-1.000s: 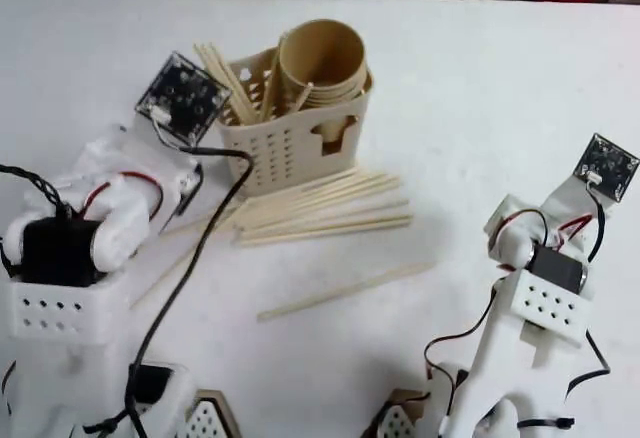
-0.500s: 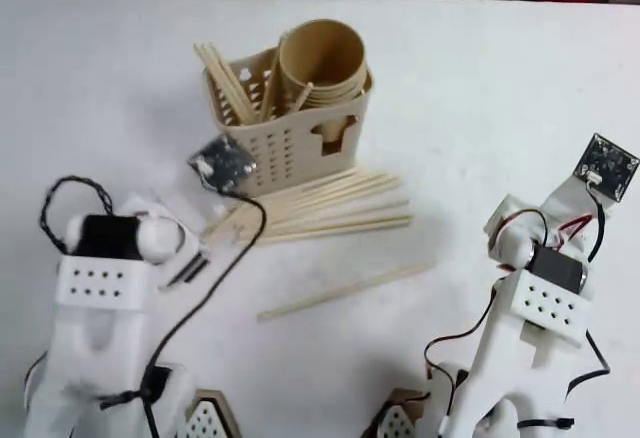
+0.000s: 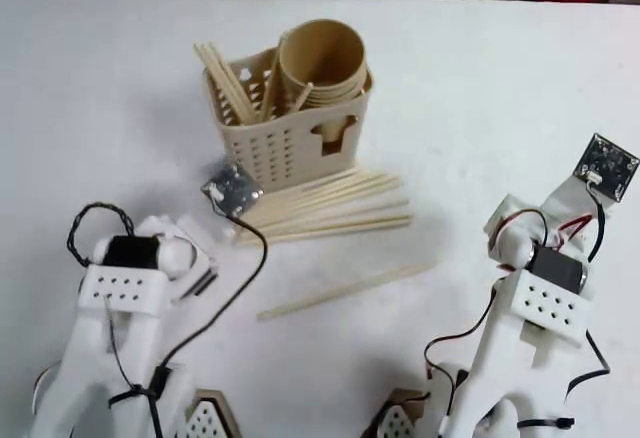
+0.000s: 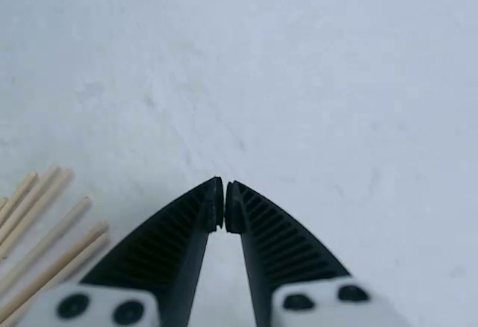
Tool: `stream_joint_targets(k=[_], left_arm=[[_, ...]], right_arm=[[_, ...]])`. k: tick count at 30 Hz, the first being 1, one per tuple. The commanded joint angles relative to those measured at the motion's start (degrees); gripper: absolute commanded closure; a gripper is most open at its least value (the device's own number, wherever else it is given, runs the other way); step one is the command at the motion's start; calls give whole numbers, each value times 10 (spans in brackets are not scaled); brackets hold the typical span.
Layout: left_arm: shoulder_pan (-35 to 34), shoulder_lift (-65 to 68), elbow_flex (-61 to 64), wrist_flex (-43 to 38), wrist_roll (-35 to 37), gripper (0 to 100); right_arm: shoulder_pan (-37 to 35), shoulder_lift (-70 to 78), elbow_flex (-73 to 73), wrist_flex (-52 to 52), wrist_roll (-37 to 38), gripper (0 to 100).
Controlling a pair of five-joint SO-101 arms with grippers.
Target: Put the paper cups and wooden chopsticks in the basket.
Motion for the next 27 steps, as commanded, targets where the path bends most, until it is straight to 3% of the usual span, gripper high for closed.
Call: stream_joint_targets(k=[1, 16, 27], left_arm=[[-5, 59, -11, -42, -4, 849], [-58, 383, -210, -59, -7, 892], [-38, 416, -219, -16, -8, 895]], right_arm=[[2, -7, -25, -11, 2, 981], [2, -7, -25, -11, 2, 981], [2, -7, -25, -11, 2, 981]])
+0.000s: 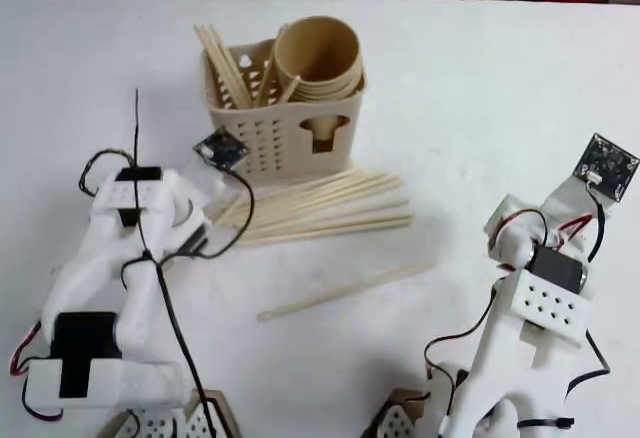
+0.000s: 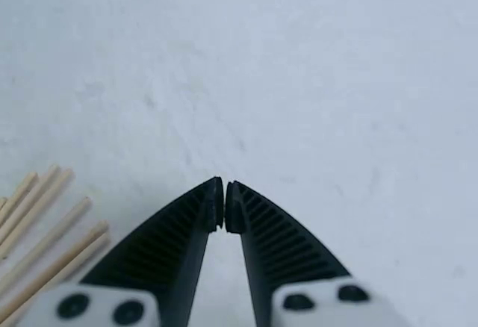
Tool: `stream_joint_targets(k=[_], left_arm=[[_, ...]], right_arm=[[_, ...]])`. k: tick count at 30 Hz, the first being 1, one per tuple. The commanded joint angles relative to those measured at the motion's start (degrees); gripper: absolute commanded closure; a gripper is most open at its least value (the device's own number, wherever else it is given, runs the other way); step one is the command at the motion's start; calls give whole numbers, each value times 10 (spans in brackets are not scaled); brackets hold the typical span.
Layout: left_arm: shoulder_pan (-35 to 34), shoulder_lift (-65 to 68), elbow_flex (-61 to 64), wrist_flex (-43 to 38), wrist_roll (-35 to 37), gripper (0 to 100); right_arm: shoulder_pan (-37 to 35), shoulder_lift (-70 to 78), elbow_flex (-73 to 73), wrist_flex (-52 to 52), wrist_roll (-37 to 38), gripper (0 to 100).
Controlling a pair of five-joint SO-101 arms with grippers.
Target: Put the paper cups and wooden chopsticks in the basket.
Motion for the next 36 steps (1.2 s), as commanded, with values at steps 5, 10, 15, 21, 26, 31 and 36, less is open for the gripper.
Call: stream_joint_targets(k=[5, 10, 15, 21, 26, 31, 36], left_arm=[[27, 10, 1, 53, -19, 895], [45, 8, 28, 67, -33, 932], [41, 7, 36, 70, -31, 965], [44, 9, 36, 69, -31, 965], [46, 7, 51, 76, -36, 979], [46, -2, 68, 79, -36, 979], [46, -101, 127, 80, -52, 979]], right_arm=[[2, -7, -25, -11, 2, 981], [2, -7, -25, -11, 2, 981], [2, -7, -25, -11, 2, 981], [2, -7, -25, -11, 2, 981], [2, -7, -25, -11, 2, 981], [2, -7, -25, -11, 2, 981], [2, -7, -25, -11, 2, 981]])
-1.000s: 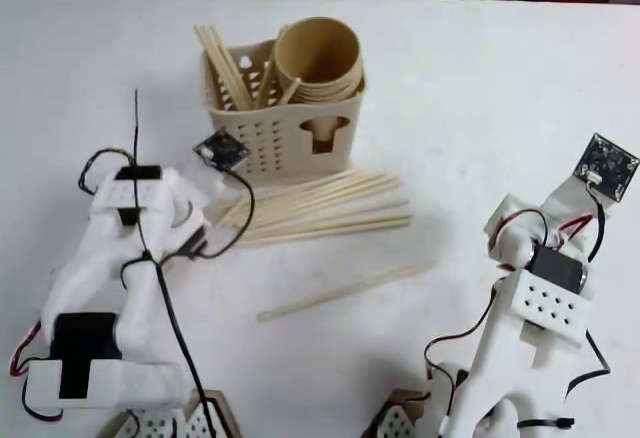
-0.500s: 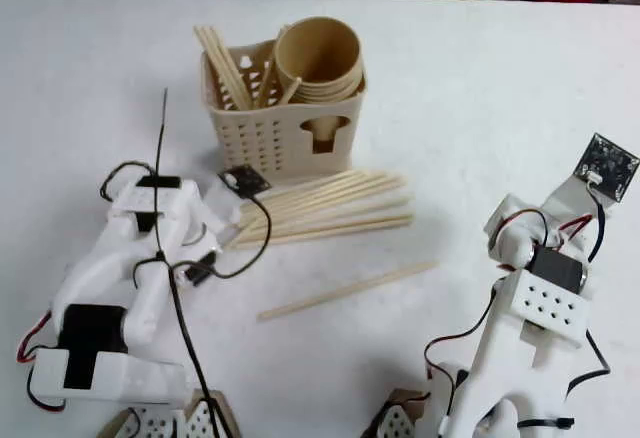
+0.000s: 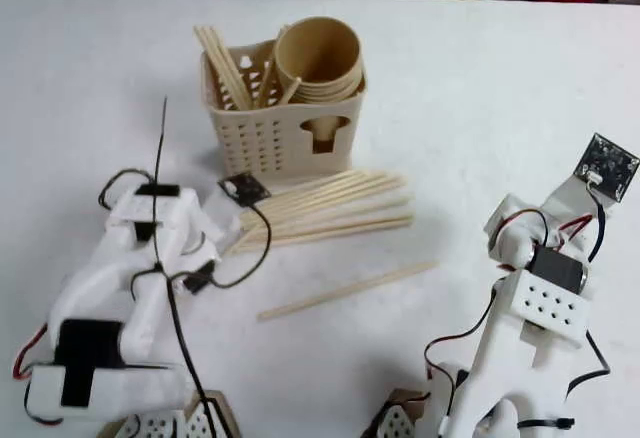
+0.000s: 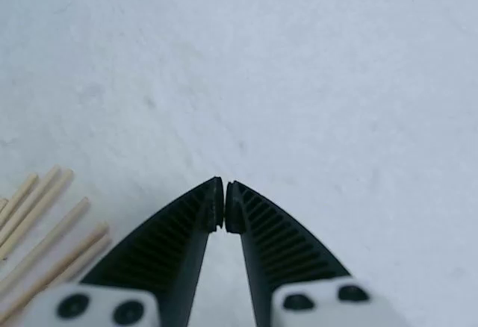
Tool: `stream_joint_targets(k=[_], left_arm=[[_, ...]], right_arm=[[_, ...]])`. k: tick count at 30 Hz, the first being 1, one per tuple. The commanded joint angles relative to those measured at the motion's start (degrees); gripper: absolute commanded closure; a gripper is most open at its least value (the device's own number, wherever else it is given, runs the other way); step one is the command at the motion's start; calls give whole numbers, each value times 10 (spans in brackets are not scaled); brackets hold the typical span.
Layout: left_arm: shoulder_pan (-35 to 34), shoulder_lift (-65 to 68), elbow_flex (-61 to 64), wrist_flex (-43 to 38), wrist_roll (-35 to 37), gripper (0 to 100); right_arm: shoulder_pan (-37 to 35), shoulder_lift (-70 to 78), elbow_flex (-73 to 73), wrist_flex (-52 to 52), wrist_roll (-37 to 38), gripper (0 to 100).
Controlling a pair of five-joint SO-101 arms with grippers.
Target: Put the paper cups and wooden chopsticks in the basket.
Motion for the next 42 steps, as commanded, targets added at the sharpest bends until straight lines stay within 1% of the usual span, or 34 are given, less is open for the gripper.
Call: stream_joint_targets(k=[1, 4, 7, 12, 18, 20, 23, 26, 29, 36, 42], left_arm=[[7, -109, 67, 18, -28, 979], [5, -201, 83, 62, -32, 979], [3, -285, 68, 113, -31, 979], [6, -389, 4, 172, 15, 979], [11, -444, -129, 174, 97, 979], [31, -444, -184, 173, 129, 979], [80, -444, -259, 166, 185, 979], [120, -443, -311, 125, 239, 979], [136, -425, -344, 57, 282, 979], [138, -307, -425, -111, 367, 979], [138, -213, -518, -212, 415, 979]], right_arm=[[2, -7, -25, -9, 2, 981], [2, -7, -25, -9, 2, 981], [2, -7, -25, -9, 2, 981], [2, -7, -25, -9, 2, 981], [2, -7, -25, -9, 2, 981], [2, -7, -25, -9, 2, 981], [0, -7, -25, -9, 2, 981], [-7, -7, -25, -9, 2, 981], [-7, -7, -25, -9, 2, 981], [-7, -7, -25, -9, 2, 981], [-7, -7, -25, -9, 2, 981]])
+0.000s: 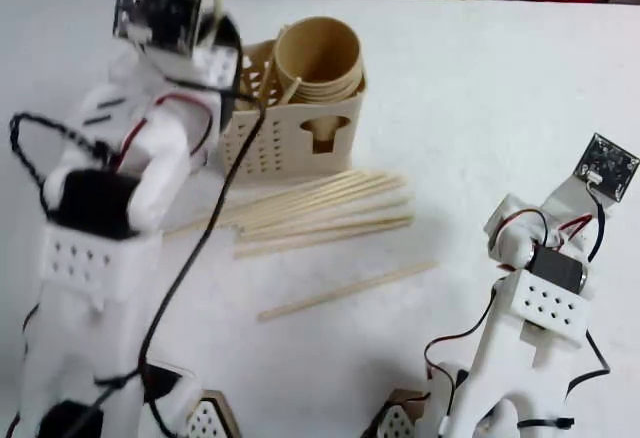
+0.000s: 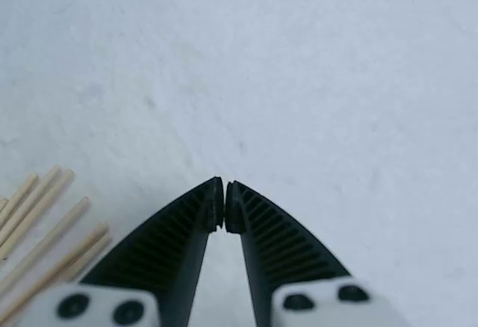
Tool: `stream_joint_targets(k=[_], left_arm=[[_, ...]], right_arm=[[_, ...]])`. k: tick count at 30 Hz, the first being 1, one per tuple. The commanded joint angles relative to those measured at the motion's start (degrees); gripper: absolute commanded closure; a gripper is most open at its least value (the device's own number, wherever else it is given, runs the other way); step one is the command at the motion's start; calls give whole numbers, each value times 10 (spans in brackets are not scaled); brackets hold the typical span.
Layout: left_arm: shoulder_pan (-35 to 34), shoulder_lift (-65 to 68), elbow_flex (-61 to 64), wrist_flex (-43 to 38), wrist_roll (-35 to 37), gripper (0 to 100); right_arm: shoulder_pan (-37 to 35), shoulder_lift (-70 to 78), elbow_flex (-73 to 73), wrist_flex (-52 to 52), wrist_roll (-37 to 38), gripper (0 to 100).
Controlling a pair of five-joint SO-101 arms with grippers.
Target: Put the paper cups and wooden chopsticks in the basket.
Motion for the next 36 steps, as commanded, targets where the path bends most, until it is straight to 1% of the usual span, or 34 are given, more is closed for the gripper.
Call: stream_joint_targets(k=[1, 5, 7, 11, 15, 20, 23, 26, 30, 32, 34, 36], left_arm=[[7, 63, -84, -80, 38, 979], [7, 129, -95, -122, 51, 979], [7, 161, -95, -131, 50, 979], [7, 202, -97, -131, 49, 978], [5, 204, -95, -121, 47, 967], [2, 189, -101, -59, 47, 810], [2, 151, -99, -15, 45, 821], [2, 91, -94, 31, 12, 823], [1, 15, -94, 128, 1, 831], [1, -20, -94, 171, -1, 865], [-15, -51, -91, 207, -22, 899], [-31, -84, -64, 219, -37, 922]], right_arm=[[-7, -7, -25, -9, 2, 981], [-7, -7, -25, -10, 2, 981], [-7, -7, -25, -10, 2, 981], [-7, -7, -25, -10, 2, 981], [-7, -7, -25, -10, 3, 981], [-7, -7, -25, -10, 3, 981], [-7, -7, -25, -10, 3, 981], [-7, -7, -25, -10, 3, 981], [-7, -7, -25, -9, 3, 981], [-17, -7, -29, -9, 3, 981], [-36, -8, -29, -7, 3, 981], [-61, -10, -31, -7, 3, 981]])
